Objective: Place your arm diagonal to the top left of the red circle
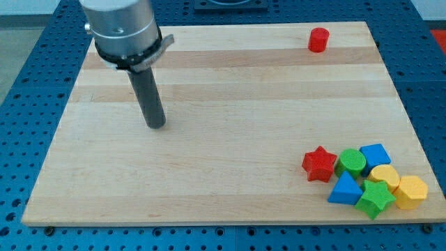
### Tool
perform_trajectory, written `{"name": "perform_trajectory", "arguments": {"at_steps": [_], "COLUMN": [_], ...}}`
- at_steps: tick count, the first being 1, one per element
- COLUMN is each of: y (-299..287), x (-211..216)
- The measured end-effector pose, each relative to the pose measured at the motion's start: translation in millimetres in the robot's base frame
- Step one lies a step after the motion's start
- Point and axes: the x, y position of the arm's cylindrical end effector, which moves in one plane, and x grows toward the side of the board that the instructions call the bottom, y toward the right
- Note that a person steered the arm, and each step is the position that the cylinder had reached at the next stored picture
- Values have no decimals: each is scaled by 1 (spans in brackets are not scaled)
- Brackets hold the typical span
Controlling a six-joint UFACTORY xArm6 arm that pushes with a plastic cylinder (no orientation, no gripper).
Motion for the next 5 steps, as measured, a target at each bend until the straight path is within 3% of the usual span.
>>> {"name": "perform_trajectory", "arguments": {"at_steps": [1,2,4,5], "y": [-3,32,162,210], "x": [-52,-120,-234,-249]}}
